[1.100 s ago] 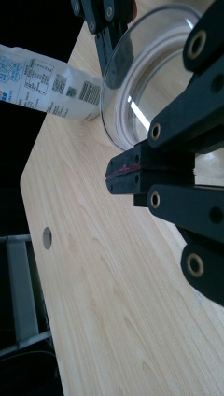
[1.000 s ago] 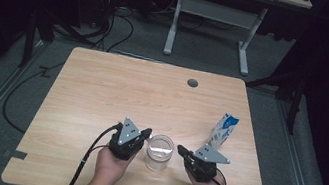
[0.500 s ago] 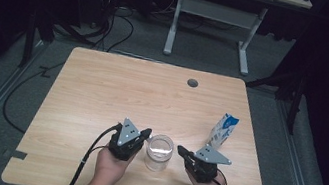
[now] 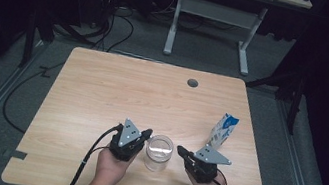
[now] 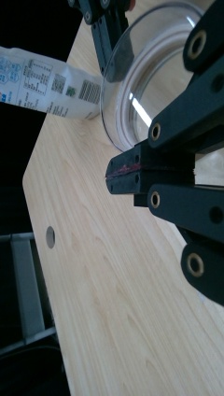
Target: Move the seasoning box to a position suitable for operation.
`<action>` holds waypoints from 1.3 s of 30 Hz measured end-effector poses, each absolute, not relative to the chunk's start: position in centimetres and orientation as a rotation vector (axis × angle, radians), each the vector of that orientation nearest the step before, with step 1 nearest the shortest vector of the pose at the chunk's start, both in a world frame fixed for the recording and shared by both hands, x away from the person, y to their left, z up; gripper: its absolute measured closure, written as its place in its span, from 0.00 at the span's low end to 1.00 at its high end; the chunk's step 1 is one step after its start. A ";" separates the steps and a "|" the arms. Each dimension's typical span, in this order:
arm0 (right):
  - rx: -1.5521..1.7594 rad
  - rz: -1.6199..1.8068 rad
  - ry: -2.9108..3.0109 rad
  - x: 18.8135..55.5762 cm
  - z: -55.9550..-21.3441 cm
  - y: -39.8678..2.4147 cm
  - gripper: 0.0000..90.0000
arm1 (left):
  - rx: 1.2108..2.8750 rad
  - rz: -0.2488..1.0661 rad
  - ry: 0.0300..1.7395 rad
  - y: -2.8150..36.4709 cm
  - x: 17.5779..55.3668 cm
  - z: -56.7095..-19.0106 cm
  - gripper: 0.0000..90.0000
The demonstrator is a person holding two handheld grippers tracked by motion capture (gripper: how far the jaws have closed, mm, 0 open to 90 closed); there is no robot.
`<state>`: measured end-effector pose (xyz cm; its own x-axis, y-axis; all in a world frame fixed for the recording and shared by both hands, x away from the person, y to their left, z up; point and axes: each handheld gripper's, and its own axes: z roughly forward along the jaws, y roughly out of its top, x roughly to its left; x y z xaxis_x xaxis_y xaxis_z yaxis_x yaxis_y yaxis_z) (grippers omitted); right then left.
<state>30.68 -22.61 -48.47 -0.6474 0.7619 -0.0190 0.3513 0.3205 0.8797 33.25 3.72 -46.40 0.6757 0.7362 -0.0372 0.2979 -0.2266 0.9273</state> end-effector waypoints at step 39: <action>0.959 1.284 2.155 30.4 -48.1 -22.5 1.00 | 1.799 0.489 0.835 4.0 33.5 -46.6 1.00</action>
<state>30.38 -22.51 -48.09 -0.6558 0.7544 -0.0291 0.3333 0.3239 0.8854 33.54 3.98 -46.60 0.6735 0.7370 -0.0571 0.3100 -0.2115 0.9269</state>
